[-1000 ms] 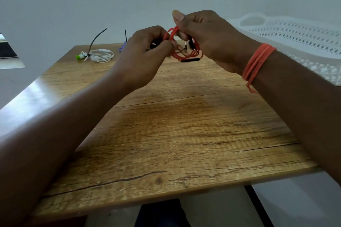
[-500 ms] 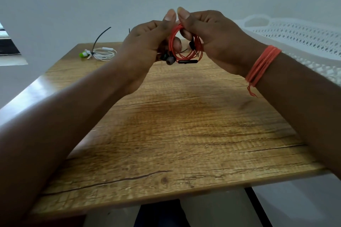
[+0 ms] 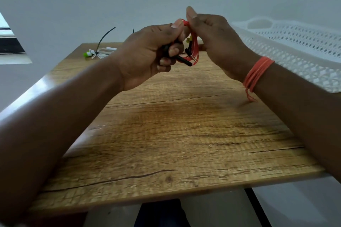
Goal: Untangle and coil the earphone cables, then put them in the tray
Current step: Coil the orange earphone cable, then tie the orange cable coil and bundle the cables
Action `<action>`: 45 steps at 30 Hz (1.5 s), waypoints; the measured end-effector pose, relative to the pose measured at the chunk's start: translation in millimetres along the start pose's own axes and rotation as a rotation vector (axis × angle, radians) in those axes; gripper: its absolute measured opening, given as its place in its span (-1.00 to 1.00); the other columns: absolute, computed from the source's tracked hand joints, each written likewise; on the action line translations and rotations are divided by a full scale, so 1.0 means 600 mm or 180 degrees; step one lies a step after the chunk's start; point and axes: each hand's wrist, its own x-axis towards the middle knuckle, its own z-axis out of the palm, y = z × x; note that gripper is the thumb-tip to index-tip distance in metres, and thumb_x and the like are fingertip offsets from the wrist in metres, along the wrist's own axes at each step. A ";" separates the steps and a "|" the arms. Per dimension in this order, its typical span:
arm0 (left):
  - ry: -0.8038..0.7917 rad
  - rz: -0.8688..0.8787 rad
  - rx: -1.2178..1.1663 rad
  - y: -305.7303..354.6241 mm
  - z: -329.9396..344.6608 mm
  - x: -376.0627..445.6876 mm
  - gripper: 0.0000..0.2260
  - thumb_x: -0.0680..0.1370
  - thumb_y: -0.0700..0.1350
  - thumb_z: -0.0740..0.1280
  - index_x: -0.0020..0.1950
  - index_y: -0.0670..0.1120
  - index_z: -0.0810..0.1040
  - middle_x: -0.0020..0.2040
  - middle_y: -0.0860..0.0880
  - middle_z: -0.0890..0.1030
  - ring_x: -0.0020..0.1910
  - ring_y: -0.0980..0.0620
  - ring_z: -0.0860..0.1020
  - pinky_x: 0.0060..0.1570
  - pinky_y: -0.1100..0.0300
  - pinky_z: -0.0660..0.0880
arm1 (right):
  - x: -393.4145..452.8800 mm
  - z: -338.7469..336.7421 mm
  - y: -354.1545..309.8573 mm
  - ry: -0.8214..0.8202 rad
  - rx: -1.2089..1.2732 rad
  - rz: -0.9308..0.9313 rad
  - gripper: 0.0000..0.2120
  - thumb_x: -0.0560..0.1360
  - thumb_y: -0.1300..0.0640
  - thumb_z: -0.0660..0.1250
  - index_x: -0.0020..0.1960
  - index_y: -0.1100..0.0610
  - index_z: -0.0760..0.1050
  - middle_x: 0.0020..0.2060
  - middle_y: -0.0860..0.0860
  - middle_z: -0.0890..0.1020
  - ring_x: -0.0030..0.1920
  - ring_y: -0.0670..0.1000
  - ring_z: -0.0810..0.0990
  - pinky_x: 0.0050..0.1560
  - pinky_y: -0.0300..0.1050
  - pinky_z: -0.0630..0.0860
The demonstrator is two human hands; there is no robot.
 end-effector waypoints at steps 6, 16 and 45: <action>0.0203 -0.0016 0.0140 0.008 -0.003 -0.003 -0.72 0.68 0.01 0.09 -0.16 -0.04 0.44 -0.38 0.06 0.36 -0.43 0.13 0.25 -0.37 0.23 0.13 | -0.005 -0.001 0.001 0.0139 -0.0963 -0.0695 -0.66 0.64 -0.08 0.09 -0.11 0.04 0.55 -0.10 -0.10 0.50 0.13 -0.04 0.47 0.27 0.01 0.37; -0.0151 -0.0329 -0.0882 0.000 0.003 -0.004 -0.68 0.65 0.08 0.05 -0.15 -0.02 0.47 -0.34 0.07 0.48 -0.59 0.17 0.37 -0.51 0.31 0.02 | -0.006 0.015 -0.008 -0.0031 0.0860 -0.0356 -0.62 0.67 0.05 0.07 -0.13 0.33 0.41 -0.39 0.06 0.52 -0.37 0.07 0.53 -0.23 -0.04 0.48; 0.0450 0.0142 0.1285 -0.017 0.025 0.003 -0.69 0.68 -0.03 0.06 -0.18 -0.16 0.35 -0.31 -0.07 0.34 -0.42 0.02 0.35 -0.46 0.19 0.30 | -0.096 -0.061 0.011 -0.0006 -0.2074 0.0255 -0.88 0.48 0.24 0.39 -0.06 0.04 0.62 -0.12 -0.14 0.61 -0.32 -0.31 0.47 -0.27 -0.46 0.32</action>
